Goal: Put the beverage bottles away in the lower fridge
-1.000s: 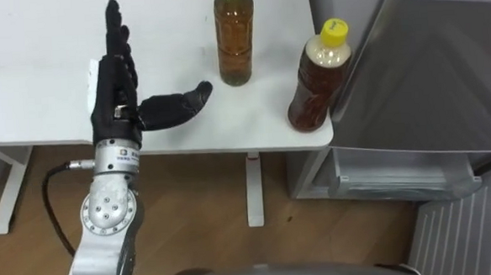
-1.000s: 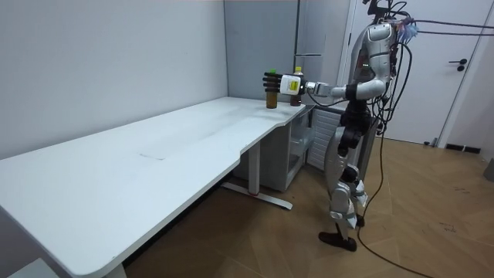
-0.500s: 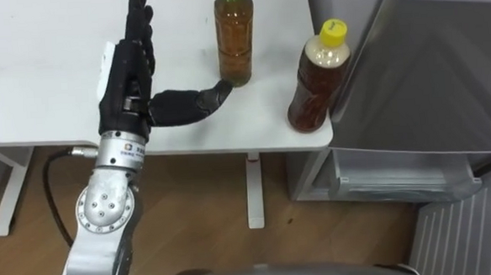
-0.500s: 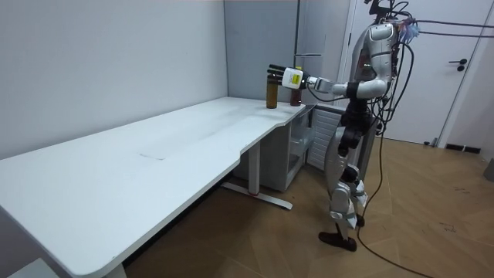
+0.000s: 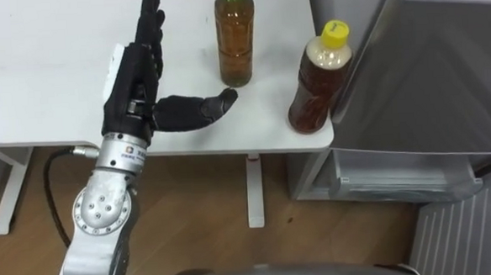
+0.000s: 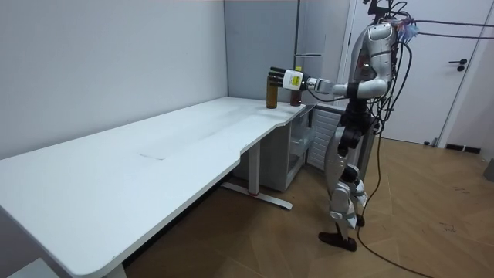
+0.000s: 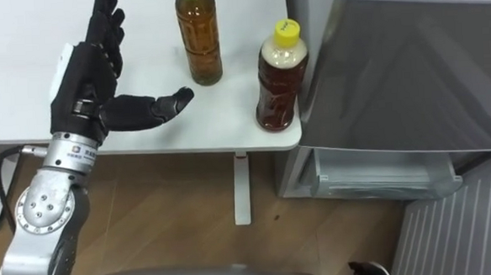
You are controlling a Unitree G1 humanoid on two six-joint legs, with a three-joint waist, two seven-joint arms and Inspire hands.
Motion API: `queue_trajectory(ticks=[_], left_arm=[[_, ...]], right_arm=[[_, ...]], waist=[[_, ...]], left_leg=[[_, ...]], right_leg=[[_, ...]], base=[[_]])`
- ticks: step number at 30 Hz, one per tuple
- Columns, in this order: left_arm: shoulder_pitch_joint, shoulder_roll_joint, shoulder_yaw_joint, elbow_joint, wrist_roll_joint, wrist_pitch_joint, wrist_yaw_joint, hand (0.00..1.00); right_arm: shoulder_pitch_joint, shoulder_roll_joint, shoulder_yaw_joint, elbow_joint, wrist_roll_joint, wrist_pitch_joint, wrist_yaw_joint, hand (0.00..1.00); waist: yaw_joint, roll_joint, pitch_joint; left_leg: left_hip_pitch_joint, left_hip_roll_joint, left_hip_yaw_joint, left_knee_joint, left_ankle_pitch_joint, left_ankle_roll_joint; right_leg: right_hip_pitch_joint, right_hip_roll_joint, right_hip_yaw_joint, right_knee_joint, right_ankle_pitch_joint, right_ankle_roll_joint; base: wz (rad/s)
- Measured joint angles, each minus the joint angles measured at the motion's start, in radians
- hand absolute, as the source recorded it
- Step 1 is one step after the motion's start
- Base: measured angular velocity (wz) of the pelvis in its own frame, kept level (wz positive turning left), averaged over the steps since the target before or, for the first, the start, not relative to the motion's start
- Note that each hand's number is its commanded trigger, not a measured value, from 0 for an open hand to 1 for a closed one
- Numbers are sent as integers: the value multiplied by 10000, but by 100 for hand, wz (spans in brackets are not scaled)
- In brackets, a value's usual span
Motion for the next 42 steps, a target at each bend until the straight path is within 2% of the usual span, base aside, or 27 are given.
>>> queue_trajectory(ticks=[4,11,15,21,27,34,42], left_arm=[[237,12,-72,0,-40,0,-151,0],[310,128,-477,1,-381,1,-709,0],[490,184,-702,15,-370,43,-1033,0],[637,229,-813,40,-356,316,-1601,0],[667,230,-1112,38,-360,455,-2375,0],[667,275,-1262,39,-340,454,-3001,0],[643,459,-1347,39,-287,454,-3177,0]], right_arm=[[-31,1,19,83,2,1,-117,0],[-203,-14,324,69,-6,6,-140,0],[-258,-78,414,54,-5,7,-117,0],[-253,-195,419,56,-227,8,24,0],[-252,-242,599,65,-477,6,-2,0],[-216,-240,724,74,-1150,8,3,0],[-199,-230,803,70,-1219,13,16,0]], waist=[[-10,-14,16],[-3,11,34],[3,100,85],[-22,180,86],[-47,254,40],[-141,214,65],[-309,108,132]], left_leg=[[-26,2,41,53,0,1],[-138,25,33,129,-9,3],[-202,39,34,114,-18,7],[-191,33,22,113,-15,8],[-169,31,21,140,-11,7],[-3,39,99,84,-5,6],[-3,43,226,-40,3,13]], right_leg=[[-11,-5,-3,28,2,-3],[-31,-1,-41,101,5,-7],[-50,3,-48,169,4,-7],[-50,3,-13,167,4,-7],[-43,2,36,165,3,-7],[-16,0,188,167,-2,-8],[-31,6,310,165,-3,-9]], base=[[0],[0],[0],[0],[0],[-4],[-4]])
